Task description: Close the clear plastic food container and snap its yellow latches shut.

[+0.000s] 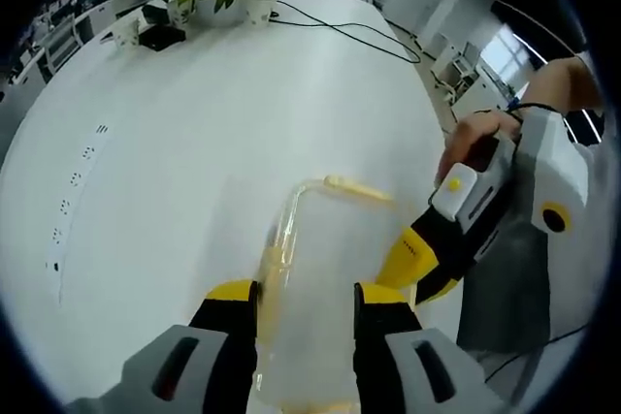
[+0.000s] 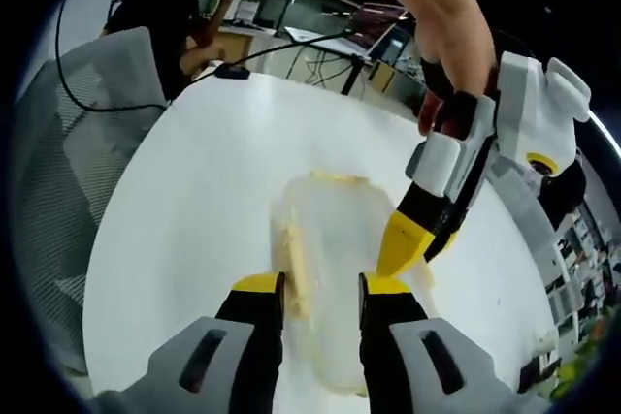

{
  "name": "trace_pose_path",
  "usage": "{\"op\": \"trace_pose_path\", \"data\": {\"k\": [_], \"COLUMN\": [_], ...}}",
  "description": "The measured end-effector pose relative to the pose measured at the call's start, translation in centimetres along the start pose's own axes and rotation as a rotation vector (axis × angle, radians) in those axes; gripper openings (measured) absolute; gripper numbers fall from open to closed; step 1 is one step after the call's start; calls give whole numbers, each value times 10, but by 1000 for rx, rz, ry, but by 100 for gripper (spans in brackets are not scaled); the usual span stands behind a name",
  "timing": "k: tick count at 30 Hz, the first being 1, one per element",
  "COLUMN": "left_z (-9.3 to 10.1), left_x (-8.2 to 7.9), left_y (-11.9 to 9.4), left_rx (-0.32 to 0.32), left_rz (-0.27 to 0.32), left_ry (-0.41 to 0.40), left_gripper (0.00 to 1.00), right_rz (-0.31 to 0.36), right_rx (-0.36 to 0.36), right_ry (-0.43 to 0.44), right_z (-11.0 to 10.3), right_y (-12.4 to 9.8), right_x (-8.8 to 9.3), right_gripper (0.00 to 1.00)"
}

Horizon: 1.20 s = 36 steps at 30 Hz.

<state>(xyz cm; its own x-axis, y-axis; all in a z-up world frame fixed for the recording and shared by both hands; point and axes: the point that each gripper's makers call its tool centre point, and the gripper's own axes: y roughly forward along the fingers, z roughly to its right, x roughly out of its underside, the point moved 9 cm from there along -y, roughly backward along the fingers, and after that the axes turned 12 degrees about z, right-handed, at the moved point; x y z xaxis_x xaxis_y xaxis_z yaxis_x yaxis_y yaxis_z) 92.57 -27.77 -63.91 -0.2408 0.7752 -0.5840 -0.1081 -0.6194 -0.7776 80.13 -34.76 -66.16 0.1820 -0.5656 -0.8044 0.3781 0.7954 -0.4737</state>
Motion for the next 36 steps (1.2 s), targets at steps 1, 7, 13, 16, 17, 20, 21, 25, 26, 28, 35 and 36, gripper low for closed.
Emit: {"op": "trace_pose_path", "data": {"k": [1, 7, 13, 16, 17, 20, 21, 25, 26, 28, 35, 36], "left_z": [0, -1, 0, 0, 0, -1, -2, -3, -4, -4, -7, -4], "left_x": [0, 0, 0, 0, 0, 0, 0, 0, 0, 0, -1, -1], "left_y": [0, 0, 0, 1, 1, 1, 1, 2, 2, 2, 4, 4], "left_rx": [-2, -3, -7, -10, -10, -13, -15, -19, -19, -21, -11, -11], "left_rz": [-1, -3, -1, -6, -7, -6, -5, -1, -2, -8, -16, -18], "left_ry": [0, -3, -9, -8, -9, -14, -14, -22, -22, -27, -54, -47], "left_gripper": [33, 32, 32, 32, 32, 32, 31, 31, 31, 30, 28, 27], "right_rz": [1, 2, 12, 10, 10, 7, 8, 9, 8, 4, -19, -20], "right_rx": [0, 2, 1, 0, -1, -5, -5, -5, -6, -5, -2, -3], "right_ry": [-2, -4, -3, -8, -10, -21, -21, -21, -21, -13, -14, -19], "right_z": [0, 0, 0, 0, 0, -1, 0, 0, 0, 0, 2, 2], "right_y": [0, 0, 0, 0, 1, 2, 2, 1, 1, 2, 0, 1], "right_x": [0, 0, 2, 2, 2, 2, 2, 2, 2, 2, 3, 1], "right_gripper": [26, 26, 26, 26, 26, 26, 26, 25, 25, 24, 21, 21]}}
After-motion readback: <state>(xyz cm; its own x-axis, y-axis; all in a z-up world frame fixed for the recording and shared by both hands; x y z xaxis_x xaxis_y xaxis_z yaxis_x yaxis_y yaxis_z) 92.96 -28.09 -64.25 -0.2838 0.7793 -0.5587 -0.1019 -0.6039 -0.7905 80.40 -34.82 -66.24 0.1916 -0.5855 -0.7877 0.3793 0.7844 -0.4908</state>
